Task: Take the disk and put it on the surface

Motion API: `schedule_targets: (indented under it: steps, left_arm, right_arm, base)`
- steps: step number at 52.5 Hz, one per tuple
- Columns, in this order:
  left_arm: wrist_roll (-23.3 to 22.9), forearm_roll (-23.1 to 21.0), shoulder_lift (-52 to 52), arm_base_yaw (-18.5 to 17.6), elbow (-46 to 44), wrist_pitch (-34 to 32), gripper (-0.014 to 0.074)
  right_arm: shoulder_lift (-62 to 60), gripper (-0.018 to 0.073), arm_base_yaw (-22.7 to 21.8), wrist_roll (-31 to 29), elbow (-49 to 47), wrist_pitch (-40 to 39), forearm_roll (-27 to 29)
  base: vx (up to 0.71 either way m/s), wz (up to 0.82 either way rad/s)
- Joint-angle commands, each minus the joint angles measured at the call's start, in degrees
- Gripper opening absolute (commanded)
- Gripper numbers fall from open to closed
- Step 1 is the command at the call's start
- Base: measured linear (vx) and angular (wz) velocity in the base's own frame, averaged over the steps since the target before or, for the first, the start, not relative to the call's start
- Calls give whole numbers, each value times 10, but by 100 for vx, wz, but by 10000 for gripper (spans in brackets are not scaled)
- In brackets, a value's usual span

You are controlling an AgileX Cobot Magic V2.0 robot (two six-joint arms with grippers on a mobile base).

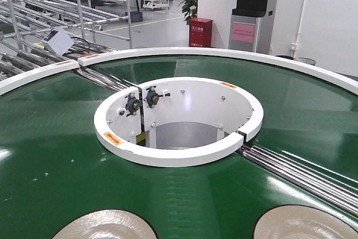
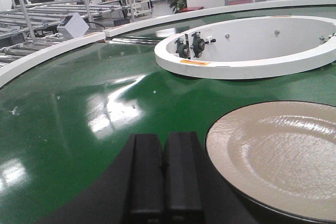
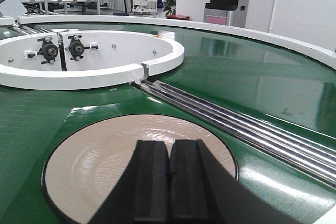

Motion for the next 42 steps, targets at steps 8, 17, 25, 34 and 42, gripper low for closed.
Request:
schedule_targets:
  steps: [8,17,25,34,42]
  left_arm:
    - [-5,0,-10,-5,8,-47,-2]
    - [-5,0,-10,-5,8,-47,-2]
    - [-5,0,-10,-5,8,-47,-2]
    - [-5,0,-10,-5,8,-48,-2]
    - [-13,-1,-10,-5,3,-138,-2]
  right_arm:
    - [-7,-9,-4,0,10,-43,-9]
    - [-7,-9,-4,0,10,-43,-9]
    - [-7,-9,-4,0,10,-43,-9]
    - [-7,-9,-4,0,10,-44,-9]
    - [-7,-9,-4,0,10,-105,-6]
  base:
    - [0,0]
    - [0,0]
    - [0,0]
    - [0,0]
    - [0,0]
